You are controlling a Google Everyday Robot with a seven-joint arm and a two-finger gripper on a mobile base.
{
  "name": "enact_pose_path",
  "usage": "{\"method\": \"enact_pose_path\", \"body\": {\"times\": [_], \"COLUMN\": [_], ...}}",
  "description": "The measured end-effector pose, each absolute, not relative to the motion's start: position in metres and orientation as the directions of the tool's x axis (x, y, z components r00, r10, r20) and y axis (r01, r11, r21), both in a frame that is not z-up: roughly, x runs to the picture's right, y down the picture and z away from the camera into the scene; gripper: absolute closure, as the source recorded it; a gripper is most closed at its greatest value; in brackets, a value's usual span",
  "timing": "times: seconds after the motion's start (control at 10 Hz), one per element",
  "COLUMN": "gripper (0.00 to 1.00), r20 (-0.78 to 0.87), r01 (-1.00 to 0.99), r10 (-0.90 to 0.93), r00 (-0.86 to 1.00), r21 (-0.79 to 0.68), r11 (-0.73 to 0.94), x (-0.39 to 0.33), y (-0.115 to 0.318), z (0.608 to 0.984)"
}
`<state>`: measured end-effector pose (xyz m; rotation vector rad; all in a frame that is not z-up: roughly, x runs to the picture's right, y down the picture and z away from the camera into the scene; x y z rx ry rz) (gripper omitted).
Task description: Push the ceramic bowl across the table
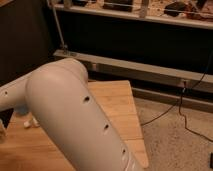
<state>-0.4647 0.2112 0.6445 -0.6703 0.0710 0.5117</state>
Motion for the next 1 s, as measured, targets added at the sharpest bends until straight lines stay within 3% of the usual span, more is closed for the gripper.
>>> {"method": "enact_pose_path", "body": {"times": [0.3,1.0], "gripper": [0.2,0.2], "r20": [-0.246,-0.251], "r01": [-0.494,-0.5], "r10": [0.433,0.435], "r00": [0.867,0.865], "r21": [-0.527,-0.521], "r11": [0.692,0.692], "x": [-0.4572,-0.456], "y": [0.215,0.2153], "z": [0.6497,0.6509]}}
